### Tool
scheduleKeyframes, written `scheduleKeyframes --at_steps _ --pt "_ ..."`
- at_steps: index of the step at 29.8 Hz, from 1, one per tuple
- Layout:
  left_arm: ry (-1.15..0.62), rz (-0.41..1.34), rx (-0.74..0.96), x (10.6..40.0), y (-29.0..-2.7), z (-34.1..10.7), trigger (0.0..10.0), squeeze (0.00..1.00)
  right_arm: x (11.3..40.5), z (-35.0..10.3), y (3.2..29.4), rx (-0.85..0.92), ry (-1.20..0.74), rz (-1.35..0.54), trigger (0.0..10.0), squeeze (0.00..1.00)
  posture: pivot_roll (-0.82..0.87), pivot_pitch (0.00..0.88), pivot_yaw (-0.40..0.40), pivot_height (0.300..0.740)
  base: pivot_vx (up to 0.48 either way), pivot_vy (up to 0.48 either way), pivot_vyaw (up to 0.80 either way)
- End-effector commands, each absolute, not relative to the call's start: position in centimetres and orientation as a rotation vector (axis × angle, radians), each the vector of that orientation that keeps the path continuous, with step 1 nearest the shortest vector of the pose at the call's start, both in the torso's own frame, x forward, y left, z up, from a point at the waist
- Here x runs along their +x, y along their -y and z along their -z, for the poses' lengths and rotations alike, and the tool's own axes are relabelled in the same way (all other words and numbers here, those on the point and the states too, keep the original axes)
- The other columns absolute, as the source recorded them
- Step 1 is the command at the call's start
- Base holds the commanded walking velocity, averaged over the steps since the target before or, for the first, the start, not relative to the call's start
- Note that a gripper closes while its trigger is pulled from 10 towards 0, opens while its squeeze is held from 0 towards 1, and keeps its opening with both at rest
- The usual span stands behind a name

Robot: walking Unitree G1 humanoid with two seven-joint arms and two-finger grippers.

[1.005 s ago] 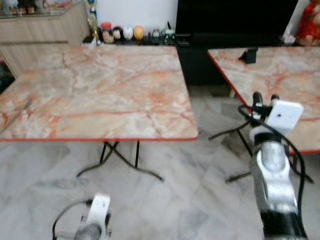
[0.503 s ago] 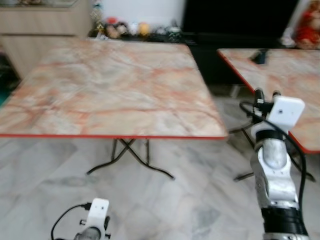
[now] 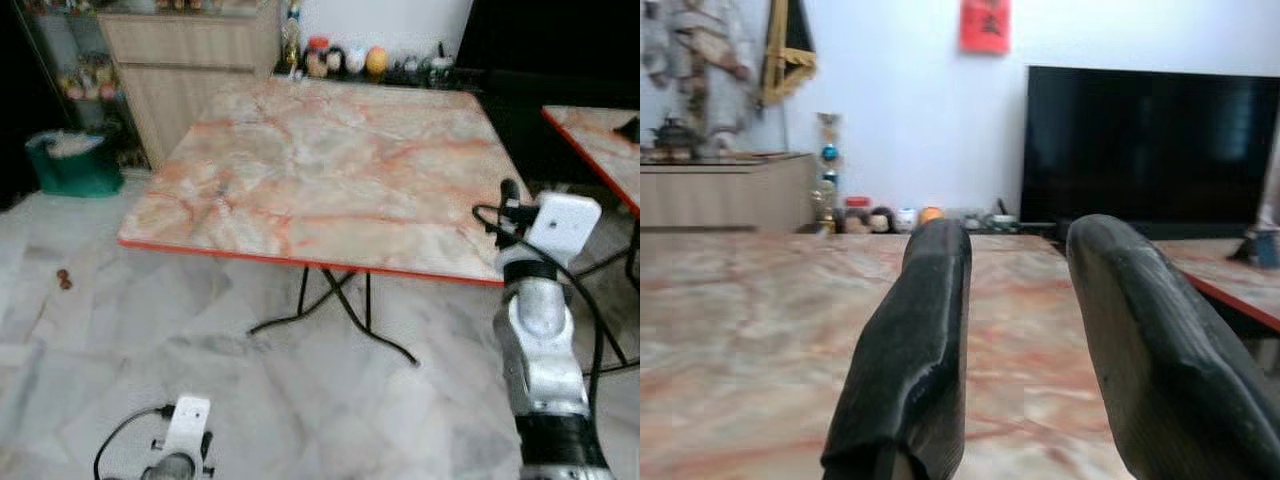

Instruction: Setting the table

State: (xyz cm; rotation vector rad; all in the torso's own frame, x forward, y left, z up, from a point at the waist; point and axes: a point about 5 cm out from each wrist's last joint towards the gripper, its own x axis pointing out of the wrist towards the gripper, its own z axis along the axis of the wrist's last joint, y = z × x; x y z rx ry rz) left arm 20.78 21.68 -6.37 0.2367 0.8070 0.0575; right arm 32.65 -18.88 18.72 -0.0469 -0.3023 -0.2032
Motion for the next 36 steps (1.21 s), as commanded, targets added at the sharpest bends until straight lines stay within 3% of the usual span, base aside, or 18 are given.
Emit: scheduleKeyframes --at_steps 1,36 --pt "-0.815 -0.044 0.231 20.62 -21.06 6.60 10.0 0.00 32.54 -18.85 19.75 -0.049 0.305 0.229 10.0 0.00 0.03 0.000 -0.034 0.740 0.000 0.364 0.00" --pt "-0.810 -0.039 0.244 20.91 -21.39 6.37 10.0 0.00 32.53 -18.48 19.49 -0.021 0.313 0.232 10.0 0.00 0.04 0.000 -0.020 0.740 0.000 0.368 0.00"
